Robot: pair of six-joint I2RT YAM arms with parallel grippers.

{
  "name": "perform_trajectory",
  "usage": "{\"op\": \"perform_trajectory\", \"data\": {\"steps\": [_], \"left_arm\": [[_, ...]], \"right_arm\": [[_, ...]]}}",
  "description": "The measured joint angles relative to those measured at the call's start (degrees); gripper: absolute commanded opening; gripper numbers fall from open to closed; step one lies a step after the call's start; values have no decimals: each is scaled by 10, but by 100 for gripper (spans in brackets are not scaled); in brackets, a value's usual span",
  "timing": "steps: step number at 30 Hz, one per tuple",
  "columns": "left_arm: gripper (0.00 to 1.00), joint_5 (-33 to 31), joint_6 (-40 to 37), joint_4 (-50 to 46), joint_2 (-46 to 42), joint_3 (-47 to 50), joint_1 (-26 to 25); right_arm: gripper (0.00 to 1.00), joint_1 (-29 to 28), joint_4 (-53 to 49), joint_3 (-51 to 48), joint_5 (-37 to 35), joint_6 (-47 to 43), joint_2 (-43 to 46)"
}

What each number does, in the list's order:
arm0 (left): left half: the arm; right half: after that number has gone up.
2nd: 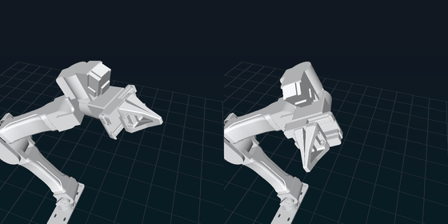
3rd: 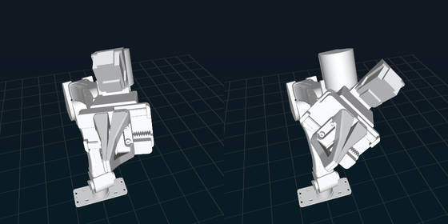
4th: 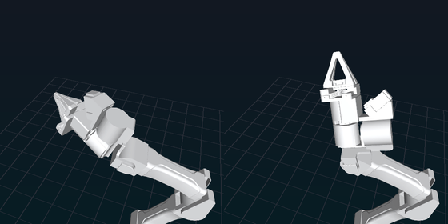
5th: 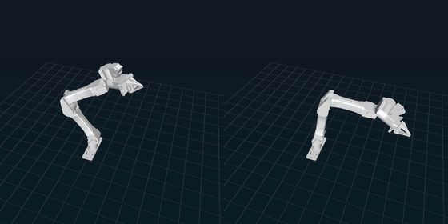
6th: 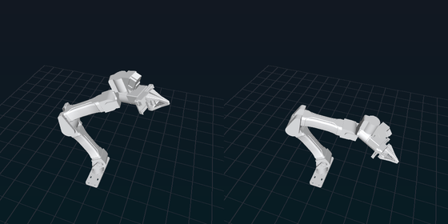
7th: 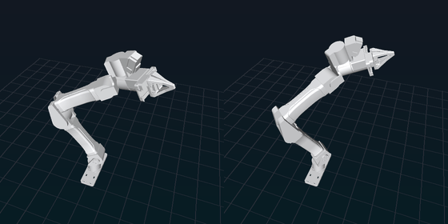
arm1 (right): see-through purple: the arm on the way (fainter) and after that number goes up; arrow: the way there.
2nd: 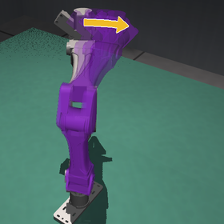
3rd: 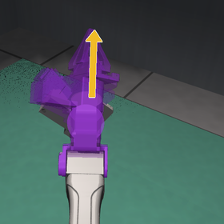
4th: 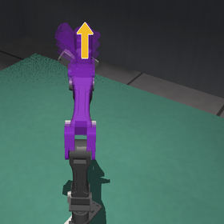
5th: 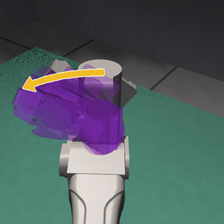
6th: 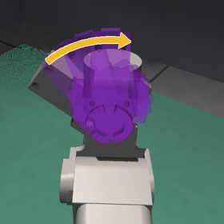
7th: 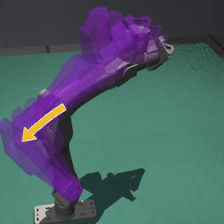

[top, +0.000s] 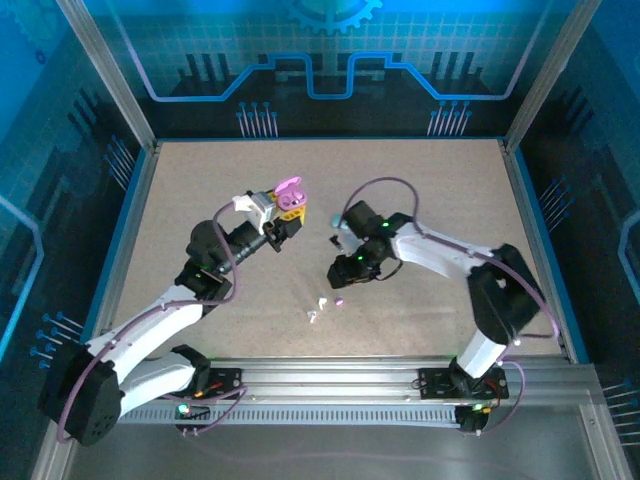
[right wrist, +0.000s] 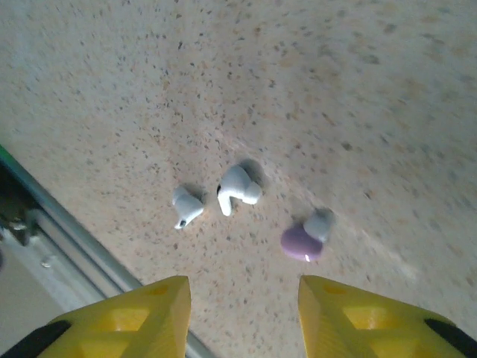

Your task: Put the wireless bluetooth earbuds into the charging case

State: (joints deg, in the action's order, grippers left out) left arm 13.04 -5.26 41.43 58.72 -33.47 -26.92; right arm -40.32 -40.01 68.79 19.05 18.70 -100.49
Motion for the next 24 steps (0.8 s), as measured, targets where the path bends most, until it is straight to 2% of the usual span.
{"op": "perform_trajectory", "data": {"steps": [11,24], "left_arm": [[35,-7,-12,-12,-23,8,0],[35,-8,-12,-13,-17,8,0]], "right_arm": [[41,-6,0,40,9,-82,-77],[43,6,1,38,36,-98,-93]]}}
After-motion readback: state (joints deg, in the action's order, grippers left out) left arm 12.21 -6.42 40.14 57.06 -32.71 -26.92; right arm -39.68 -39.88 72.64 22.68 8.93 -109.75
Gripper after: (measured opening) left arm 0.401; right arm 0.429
